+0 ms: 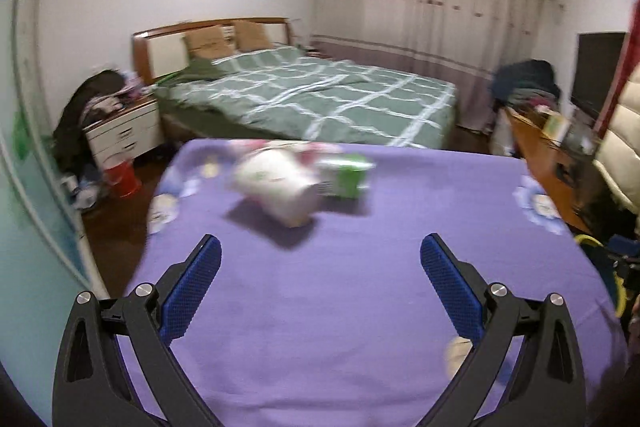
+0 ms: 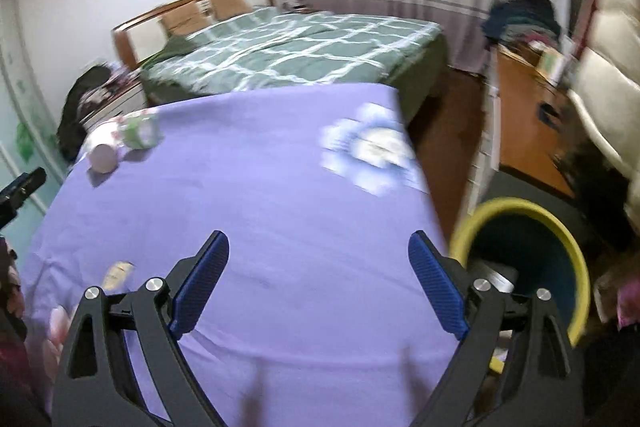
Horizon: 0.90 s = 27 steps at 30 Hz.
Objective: Collect trash
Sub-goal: 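Reach to the clear green-lidded jar and grasp it with the right gripper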
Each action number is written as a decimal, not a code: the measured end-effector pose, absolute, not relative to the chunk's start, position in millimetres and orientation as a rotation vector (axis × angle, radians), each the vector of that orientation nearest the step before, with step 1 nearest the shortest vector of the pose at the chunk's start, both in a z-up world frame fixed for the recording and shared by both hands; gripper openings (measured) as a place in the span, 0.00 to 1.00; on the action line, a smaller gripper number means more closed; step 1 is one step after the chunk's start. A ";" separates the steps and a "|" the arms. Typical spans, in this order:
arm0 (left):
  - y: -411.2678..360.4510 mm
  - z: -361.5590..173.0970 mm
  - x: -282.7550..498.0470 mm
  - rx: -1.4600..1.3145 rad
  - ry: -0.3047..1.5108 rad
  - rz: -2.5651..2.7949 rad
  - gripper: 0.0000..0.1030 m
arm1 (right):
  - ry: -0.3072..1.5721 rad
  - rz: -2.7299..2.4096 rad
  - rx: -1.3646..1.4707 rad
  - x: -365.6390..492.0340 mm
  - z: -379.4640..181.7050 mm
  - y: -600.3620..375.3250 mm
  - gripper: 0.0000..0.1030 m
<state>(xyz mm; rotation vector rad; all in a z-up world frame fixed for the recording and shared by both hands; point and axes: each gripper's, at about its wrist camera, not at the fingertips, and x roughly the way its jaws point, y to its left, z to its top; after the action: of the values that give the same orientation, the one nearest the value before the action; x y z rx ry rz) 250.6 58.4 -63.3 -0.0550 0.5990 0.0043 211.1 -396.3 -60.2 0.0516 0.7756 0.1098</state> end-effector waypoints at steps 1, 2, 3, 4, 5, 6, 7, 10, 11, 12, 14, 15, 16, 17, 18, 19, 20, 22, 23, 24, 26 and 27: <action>72.6 -67.8 251.4 -0.073 0.607 0.021 0.95 | 0.770 0.134 0.038 218.3 -57.2 -382.0 0.84; 81.5 -71.5 252.1 -0.084 0.611 0.030 0.95 | 0.763 0.165 0.027 225.3 -54.4 -365.3 0.84; 92.5 -75.5 251.8 -0.100 0.618 0.045 0.95 | 0.761 0.194 0.019 232.4 -52.2 -351.5 0.84; 98.3 -77.9 252.3 -0.110 0.622 0.053 0.95 | 0.762 0.216 0.013 237.7 -50.9 -338.2 0.84; 105.7 -80.5 251.9 -0.126 0.626 0.065 0.95 | 0.763 0.237 0.007 243.7 -48.7 -326.0 0.84; 108.5 -82.9 250.4 -0.136 0.627 0.072 0.95 | 0.761 0.261 0.003 250.2 -46.9 -310.9 0.84; 113.9 -83.9 250.4 -0.149 0.628 0.079 0.95 | 0.753 0.286 0.001 257.5 -44.5 -296.0 0.84; 121.4 -84.7 248.1 -0.172 0.625 0.095 0.95 | 0.729 0.326 -0.018 277.4 -39.4 -254.3 0.84; 120.5 -85.3 246.7 -0.172 0.623 0.098 0.95 | 0.728 0.339 -0.014 285.0 -38.3 -242.4 0.84; 120.7 -86.4 246.3 -0.167 0.623 0.098 0.95 | 0.732 0.356 0.002 295.7 -37.1 -228.7 0.84; 115.7 -86.4 247.2 -0.151 0.625 0.107 0.95 | 0.747 0.375 0.026 311.8 -36.2 -211.6 0.84; 115.0 -87.1 247.3 -0.144 0.626 0.108 0.95 | 0.753 0.384 0.036 319.6 -36.2 -203.2 0.84; 115.2 -87.1 246.8 -0.144 0.626 0.108 0.95 | 0.757 0.385 0.038 327.0 -36.8 -192.9 0.84; 115.4 -87.0 247.1 -0.148 0.626 0.108 0.95 | 0.759 0.381 0.034 335.0 -37.7 -182.9 0.84; 114.8 -87.3 247.3 -0.150 0.627 0.108 0.95 | 0.762 0.376 0.031 342.3 -38.8 -174.6 0.84; 113.9 -88.9 248.1 -0.150 0.632 0.106 0.95 | 0.770 0.368 0.032 350.9 -41.2 -166.4 0.84; 113.0 -88.6 248.5 -0.149 0.635 0.105 0.95 | 0.777 0.360 0.034 358.4 -43.6 -160.1 0.84; 110.1 -90.7 249.8 -0.138 0.644 0.110 0.95 | 0.802 0.349 0.047 372.5 -49.8 -148.6 0.84; 109.2 -91.0 249.7 -0.134 0.647 0.111 0.95 | 0.815 0.346 0.050 379.3 -53.1 -143.2 0.84; 108.8 -91.6 249.5 -0.131 0.650 0.112 0.95 | 0.823 0.340 0.048 383.9 -56.3 -139.5 0.84; 108.2 -93.1 249.8 -0.125 0.656 0.125 0.95 | 0.839 0.315 0.035 393.7 -63.2 -132.7 0.84; 108.7 -93.9 250.0 -0.124 0.659 0.132 0.95 | 0.853 0.309 0.030 398.8 -66.8 -129.7 0.84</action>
<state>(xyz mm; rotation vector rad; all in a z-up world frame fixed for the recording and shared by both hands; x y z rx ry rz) 250.0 108.7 -93.9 -0.1240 0.6591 0.1320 398.8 -129.7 -66.8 0.0296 0.8530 0.3092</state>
